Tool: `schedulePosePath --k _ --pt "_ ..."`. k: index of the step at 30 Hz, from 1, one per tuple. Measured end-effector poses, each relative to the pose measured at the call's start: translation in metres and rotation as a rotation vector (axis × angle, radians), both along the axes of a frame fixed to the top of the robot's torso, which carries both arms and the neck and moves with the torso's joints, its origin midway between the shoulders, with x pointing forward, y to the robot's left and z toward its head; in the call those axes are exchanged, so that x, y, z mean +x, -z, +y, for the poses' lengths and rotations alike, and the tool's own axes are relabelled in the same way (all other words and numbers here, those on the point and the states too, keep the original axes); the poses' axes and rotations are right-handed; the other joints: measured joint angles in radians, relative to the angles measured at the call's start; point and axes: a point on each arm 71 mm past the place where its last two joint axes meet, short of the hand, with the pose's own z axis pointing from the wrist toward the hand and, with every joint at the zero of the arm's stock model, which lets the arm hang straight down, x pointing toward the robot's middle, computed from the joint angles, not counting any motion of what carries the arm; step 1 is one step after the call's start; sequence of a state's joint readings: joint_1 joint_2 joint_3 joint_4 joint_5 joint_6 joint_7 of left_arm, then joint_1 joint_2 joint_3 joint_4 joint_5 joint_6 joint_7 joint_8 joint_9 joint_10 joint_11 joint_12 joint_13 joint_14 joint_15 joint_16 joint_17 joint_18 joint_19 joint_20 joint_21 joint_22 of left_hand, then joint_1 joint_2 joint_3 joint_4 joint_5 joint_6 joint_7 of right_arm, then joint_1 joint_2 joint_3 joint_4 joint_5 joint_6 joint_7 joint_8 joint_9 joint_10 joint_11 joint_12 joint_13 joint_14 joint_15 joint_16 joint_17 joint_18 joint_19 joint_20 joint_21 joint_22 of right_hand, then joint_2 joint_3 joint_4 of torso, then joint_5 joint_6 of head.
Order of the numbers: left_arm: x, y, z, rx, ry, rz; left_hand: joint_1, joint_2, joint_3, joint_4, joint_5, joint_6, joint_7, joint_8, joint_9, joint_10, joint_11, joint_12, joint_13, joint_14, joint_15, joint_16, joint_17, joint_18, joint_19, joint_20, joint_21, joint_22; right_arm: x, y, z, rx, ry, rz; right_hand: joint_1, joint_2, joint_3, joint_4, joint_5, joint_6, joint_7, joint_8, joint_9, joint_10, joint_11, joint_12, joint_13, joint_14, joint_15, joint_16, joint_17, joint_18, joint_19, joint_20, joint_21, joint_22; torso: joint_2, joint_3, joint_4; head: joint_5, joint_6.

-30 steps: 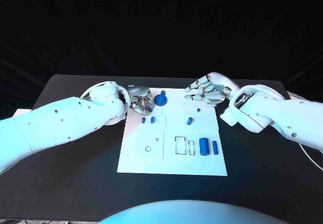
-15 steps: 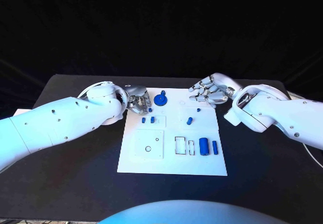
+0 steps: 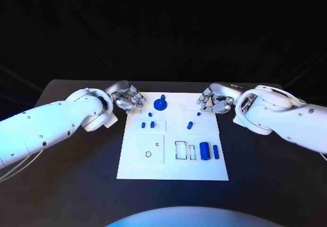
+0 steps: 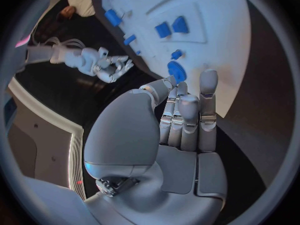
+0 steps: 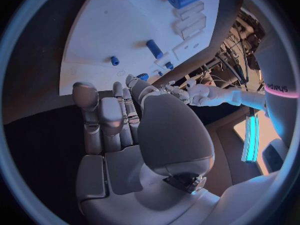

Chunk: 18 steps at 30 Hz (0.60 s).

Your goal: Assemble the parts on the task board

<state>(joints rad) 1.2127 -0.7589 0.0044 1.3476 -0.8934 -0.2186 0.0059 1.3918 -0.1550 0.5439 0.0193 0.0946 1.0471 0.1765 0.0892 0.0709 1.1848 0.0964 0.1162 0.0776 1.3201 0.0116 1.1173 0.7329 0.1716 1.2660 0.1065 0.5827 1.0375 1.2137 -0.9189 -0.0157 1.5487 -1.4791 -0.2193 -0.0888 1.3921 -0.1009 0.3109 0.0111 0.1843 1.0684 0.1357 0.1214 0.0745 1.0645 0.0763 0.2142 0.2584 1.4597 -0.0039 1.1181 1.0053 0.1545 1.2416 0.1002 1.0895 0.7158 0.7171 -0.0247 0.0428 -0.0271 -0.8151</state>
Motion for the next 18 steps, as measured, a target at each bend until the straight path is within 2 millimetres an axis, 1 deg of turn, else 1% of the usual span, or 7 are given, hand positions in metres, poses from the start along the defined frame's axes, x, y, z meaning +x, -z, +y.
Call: schedulePosePath --k 1,3,6,8,12,15,18 --pt "-0.001 -0.001 0.001 -0.065 -0.012 0.013 -0.004 0.004 -0.004 0.004 0.000 0.002 0.002 0.000 -0.001 0.000 0.000 0.006 0.001 -0.020 0.002 -0.027 -0.040 0.000 -0.014 0.001 -0.030 -0.016 0.000 0.000 0.001 -0.026 -0.008 -0.011 0.000 0.000 0.003 -0.001 -0.006 0.003 -0.003 -0.004 -0.001 0.000 0.000 -0.009 -0.012 0.000 0.000 0.000 -0.003 0.000 0.000 0.000 0.000 -0.002 0.000 -0.0002 0.0000 -0.002 0.001" --pt "-0.003 -0.004 0.004 -0.202 -0.039 0.042 -0.006 0.006 -0.008 0.008 0.000 0.003 0.002 0.000 -0.001 0.000 0.000 0.012 0.002 -0.037 0.001 -0.048 -0.073 0.000 -0.021 0.003 -0.048 -0.026 0.000 0.002 0.004 -0.078 -0.022 -0.033 -0.005 -0.005 0.008 -0.003 -0.011 0.004 -0.004 -0.008 -0.001 0.000 0.000 -0.022 -0.032 0.000 0.000 -0.008 -0.008 0.000 0.000 0.000 0.000 -0.008 0.000 -0.0007 0.0000 -0.004 0.004" --pt "-0.006 -0.006 0.011 -0.410 -0.095 0.101 -0.012 0.012 -0.016 0.007 0.000 0.007 0.000 0.006 -0.001 0.000 0.000 0.023 0.005 -0.044 -0.002 -0.060 -0.096 0.000 -0.021 0.003 -0.055 -0.033 0.000 0.004 0.009 -0.148 -0.039 -0.062 -0.010 -0.010 0.016 -0.005 -0.024 0.010 -0.010 -0.016 -0.002 0.000 0.000 -0.039 -0.061 0.000 0.000 -0.012 -0.013 0.000 0.000 0.000 -0.007 -0.015 0.000 -0.0014 0.0000 -0.009 0.007" --pt "-0.009 -0.006 0.015 -0.539 -0.137 0.143 -0.012 0.012 -0.019 0.009 0.000 0.011 -0.003 0.006 -0.001 0.000 0.000 0.024 0.005 -0.047 0.001 -0.064 -0.104 0.000 -0.023 0.005 -0.060 -0.036 0.000 0.005 0.011 -0.188 -0.046 -0.076 -0.010 -0.010 0.024 -0.004 -0.030 0.011 -0.010 -0.020 -0.002 -0.003 -0.003 -0.048 -0.077 0.002 -0.002 -0.015 -0.016 0.000 0.002 -0.002 -0.007 -0.018 0.000 -0.0018 0.0005 -0.013 0.009" --pt "-0.012 -0.007 0.018 -0.697 -0.186 0.194 -0.012 0.012 -0.025 0.008 0.000 0.011 -0.003 0.006 -0.001 0.000 0.000 0.029 0.006 -0.051 -0.002 -0.068 -0.115 0.000 -0.028 0.003 -0.064 -0.038 0.000 0.009 0.012 -0.245 -0.050 -0.087 -0.010 -0.010 0.033 -0.006 -0.042 0.017 -0.016 -0.025 -0.002 -0.004 -0.004 -0.058 -0.103 0.004 -0.004 -0.021 -0.020 0.000 0.003 -0.003 -0.011 -0.022 0.000 -0.0018 0.0010 -0.017 0.012" --pt "-0.014 -0.007 0.017 -0.763 -0.205 0.217 -0.016 0.016 -0.031 0.008 0.000 0.011 -0.003 0.006 -0.001 0.000 0.000 0.029 0.006 -0.055 0.001 -0.075 -0.123 0.000 -0.028 0.003 -0.064 -0.041 0.000 0.011 0.014 -0.272 -0.052 -0.088 -0.010 -0.010 0.042 -0.006 -0.042 0.025 -0.018 -0.029 -0.002 0.002 -0.009 -0.063 -0.117 0.003 -0.004 -0.021 -0.020 0.000 0.005 -0.005 -0.011 -0.023 0.000 -0.0018 0.0009 -0.016 0.013" --pt "-0.015 -0.007 0.016 -0.808 -0.217 0.232 -0.016 0.016 -0.031 0.008 0.000 0.011 -0.003 0.006 -0.001 0.000 0.000 0.033 0.006 -0.058 -0.002 -0.075 -0.126 0.000 -0.028 0.003 -0.068 -0.041 0.000 0.014 0.018 -0.290 -0.059 -0.084 -0.010 -0.010 0.049 -0.007 -0.045 0.028 -0.021 -0.029 -0.002 0.004 -0.011 -0.063 -0.128 0.003 -0.004 -0.021 -0.020 0.000 0.007 -0.007 -0.011 -0.023 0.001 -0.0018 0.0000 -0.014 0.012"
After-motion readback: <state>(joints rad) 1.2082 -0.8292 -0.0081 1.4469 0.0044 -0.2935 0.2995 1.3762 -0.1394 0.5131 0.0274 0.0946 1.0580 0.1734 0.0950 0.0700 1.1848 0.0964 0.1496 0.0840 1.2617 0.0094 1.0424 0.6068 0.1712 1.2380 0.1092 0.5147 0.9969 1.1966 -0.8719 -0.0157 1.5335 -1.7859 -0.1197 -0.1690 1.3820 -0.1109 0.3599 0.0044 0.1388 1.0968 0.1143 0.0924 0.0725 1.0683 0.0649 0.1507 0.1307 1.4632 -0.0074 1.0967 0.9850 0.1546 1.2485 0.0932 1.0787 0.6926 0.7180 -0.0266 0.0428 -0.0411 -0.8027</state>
